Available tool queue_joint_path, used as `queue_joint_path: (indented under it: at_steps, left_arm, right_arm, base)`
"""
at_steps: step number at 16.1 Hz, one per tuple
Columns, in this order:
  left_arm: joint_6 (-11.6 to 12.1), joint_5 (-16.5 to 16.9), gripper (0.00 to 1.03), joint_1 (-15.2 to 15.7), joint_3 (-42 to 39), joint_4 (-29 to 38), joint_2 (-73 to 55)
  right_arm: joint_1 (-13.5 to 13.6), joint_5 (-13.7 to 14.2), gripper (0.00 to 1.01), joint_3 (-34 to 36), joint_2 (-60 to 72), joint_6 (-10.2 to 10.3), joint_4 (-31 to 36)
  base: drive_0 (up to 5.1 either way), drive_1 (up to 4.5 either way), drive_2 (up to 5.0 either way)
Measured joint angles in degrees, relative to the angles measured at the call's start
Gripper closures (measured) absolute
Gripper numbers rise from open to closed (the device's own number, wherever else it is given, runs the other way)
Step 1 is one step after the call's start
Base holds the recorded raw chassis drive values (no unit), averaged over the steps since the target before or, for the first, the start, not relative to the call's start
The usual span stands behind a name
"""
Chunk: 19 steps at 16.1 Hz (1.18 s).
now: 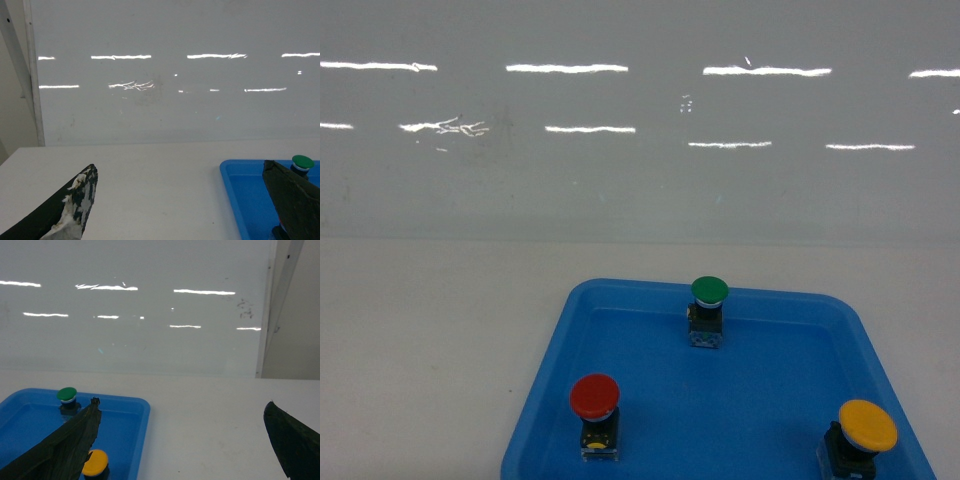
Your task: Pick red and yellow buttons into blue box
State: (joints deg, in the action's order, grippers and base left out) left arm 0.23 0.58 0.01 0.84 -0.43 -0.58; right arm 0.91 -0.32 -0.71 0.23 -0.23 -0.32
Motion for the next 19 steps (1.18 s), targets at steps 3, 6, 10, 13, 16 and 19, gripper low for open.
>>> queue_joint_path:
  at_steps: [3, 6, 10, 13, 16, 19]
  left_arm:
    - [0.42, -4.76, 0.05, -8.09, 0.04, 10.14, -9.31]
    - [1.11, -5.11, 0.05, -12.74, 2.49, 23.96, -30.01]
    - [0.26, -6.36, 0.05, -15.85, 17.94, 37.68, -71.63]
    - [0.72, -6.21, 0.05, -15.91, 25.62, 35.39, -82.20]
    - [1.77, -5.51, 0.05, -16.72, 27.52, 35.36, -84.78]
    - [1.77, -5.53, 0.05, -16.68, 27.52, 35.36, -84.78]
  right_arm:
    - [5.53, 2.01, 0.03, 0.13, 8.59, -0.92, 8.41]
    - [10.23, 2.95, 0.03, 0.07, 29.29, -1.11, 26.80]
    - [11.15, -1.14, 0.03, -10.54, 75.12, -1.79, 50.18]
    - [11.63, -4.87, 0.03, -17.44, 86.40, -1.84, 44.48]
    - [13.70, -4.70, 0.03, -21.05, 87.12, -3.10, 44.48]
    - [13.73, -4.63, 0.03, -21.05, 87.14, -3.34, 44.46]
  base:
    - [0.0, 0.00, 0.0]
    - [0.0, 0.00, 0.0]
    - [0.0, 0.00, 0.0]
    - [0.0, 0.00, 0.0]
    - [0.0, 0.00, 0.0]
    - [0.0, 0.00, 0.0]
